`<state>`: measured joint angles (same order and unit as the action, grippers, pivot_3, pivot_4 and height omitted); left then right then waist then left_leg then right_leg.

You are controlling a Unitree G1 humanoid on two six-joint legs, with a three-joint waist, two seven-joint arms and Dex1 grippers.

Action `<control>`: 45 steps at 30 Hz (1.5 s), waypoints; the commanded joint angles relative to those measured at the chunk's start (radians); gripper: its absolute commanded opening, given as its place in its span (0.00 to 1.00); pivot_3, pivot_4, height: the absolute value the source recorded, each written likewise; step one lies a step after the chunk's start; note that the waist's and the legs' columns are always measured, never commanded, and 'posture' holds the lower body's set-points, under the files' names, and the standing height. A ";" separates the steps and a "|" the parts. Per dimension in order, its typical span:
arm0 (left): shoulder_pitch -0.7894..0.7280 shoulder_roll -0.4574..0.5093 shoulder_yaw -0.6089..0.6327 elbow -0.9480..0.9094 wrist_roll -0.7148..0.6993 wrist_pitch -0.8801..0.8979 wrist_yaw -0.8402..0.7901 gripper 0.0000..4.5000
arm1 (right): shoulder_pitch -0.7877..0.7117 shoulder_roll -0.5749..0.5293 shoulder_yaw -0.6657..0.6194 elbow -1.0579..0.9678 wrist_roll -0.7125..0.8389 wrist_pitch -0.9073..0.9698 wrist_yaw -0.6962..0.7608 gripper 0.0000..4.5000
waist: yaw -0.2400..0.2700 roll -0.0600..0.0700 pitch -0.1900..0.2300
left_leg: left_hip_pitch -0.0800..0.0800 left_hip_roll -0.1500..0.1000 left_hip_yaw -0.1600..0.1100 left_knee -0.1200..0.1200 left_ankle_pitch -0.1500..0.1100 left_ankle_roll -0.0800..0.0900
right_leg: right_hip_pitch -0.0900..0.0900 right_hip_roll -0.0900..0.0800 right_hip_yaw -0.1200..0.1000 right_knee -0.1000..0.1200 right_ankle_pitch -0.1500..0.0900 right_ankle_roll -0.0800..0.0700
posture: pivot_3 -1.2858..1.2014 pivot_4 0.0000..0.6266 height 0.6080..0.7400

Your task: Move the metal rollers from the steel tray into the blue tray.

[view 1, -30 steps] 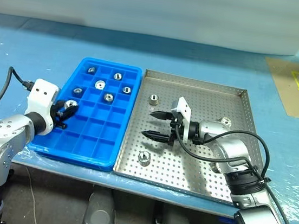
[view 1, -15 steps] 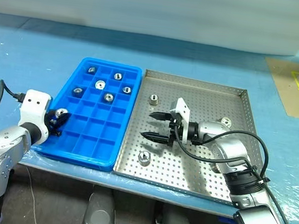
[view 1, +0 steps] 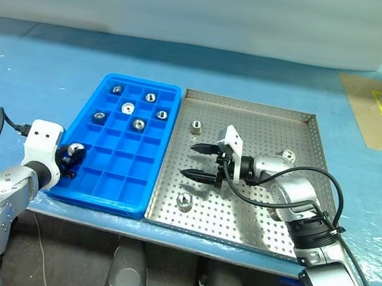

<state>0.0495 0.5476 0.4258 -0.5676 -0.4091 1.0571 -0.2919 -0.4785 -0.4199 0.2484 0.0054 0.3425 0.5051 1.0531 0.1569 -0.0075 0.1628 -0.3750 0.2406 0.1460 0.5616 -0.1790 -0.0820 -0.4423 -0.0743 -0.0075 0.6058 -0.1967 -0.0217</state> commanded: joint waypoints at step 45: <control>-0.370 0.115 -0.381 0.094 -0.101 -0.268 -0.434 1.00 | 0.117 -0.074 -0.187 -0.296 0.121 0.012 -0.113 1.00 | -0.033 0.000 0.000 | 0.002 0.000 0.001 0.001 0.003 -0.004 | 0.000 0.000 0.001 0.002 0.000 0.000 | 0.53 0.24 1.00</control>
<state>-0.2916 0.6478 0.0564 -0.4721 -0.4896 0.8126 -0.6878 -0.3688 -0.4817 0.1005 -0.2310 0.4358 0.5136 0.9576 0.1243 -0.0074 0.1627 -0.3730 0.2402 0.1473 0.5623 -0.1765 -0.0862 -0.4418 -0.0738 -0.0056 0.6077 -0.1964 -0.0219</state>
